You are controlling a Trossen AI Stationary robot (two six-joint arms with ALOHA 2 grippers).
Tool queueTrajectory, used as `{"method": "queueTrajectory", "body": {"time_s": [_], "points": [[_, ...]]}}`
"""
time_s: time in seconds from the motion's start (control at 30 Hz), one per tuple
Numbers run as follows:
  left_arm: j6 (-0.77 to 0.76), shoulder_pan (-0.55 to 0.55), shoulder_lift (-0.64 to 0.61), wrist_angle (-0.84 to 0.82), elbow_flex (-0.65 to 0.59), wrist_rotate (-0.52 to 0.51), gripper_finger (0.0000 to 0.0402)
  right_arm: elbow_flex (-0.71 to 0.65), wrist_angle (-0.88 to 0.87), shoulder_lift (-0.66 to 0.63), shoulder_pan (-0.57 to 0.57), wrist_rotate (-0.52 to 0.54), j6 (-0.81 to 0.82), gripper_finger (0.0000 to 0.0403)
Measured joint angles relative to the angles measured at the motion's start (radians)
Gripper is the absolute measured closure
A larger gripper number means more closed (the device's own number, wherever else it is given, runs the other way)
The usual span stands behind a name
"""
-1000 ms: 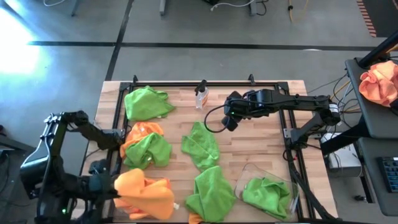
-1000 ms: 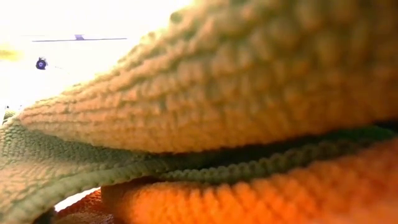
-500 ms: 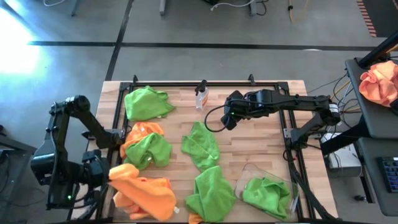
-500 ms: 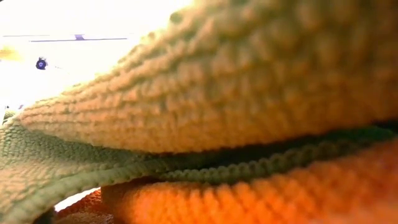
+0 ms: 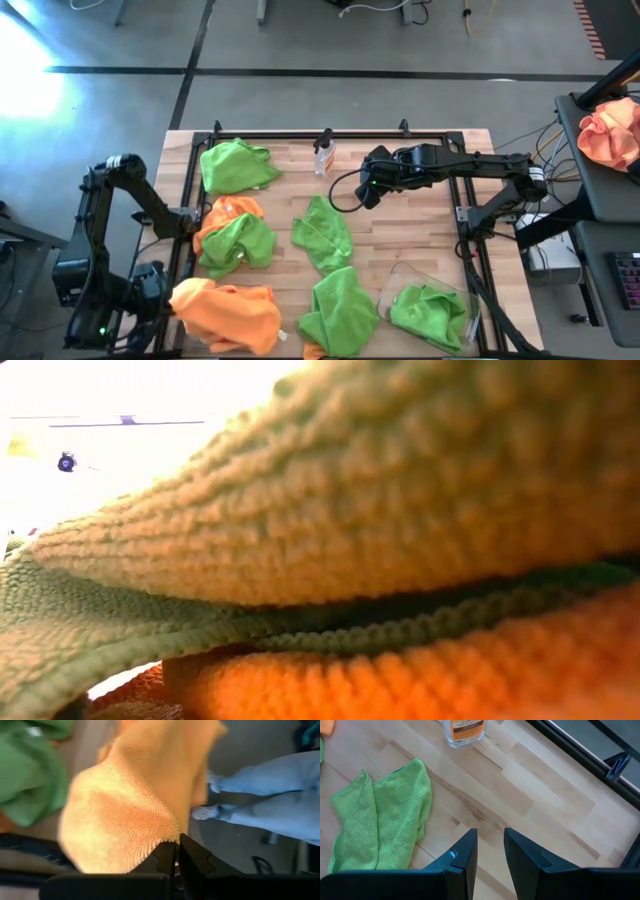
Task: Sort microfiber towel by color & place in baskets
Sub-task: Put the orange microfiber cloth into the left transparent bin
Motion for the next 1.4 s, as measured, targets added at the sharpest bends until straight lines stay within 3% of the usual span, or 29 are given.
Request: {"method": "queueTrajectory", "body": {"time_s": [0.6, 0.73, 1.4], "points": [[-0.012, 0.001, 0.061, 0.147, -0.013, -0.011, 0.0402, -0.002, 0.001, 0.0, 0.0, 0.001, -0.003, 0.0309], [-0.095, 0.001, 0.057, 0.17, -0.04, -0.011, 0.0397, -0.002, 0.0, 0.001, 0.0, 0.001, -0.003, 0.0313], [-0.118, 0.019, 0.006, 0.156, -0.159, -0.011, 0.0241, -0.003, 0.0, 0.002, 0.0, 0.002, -0.004, 0.0306]]}}
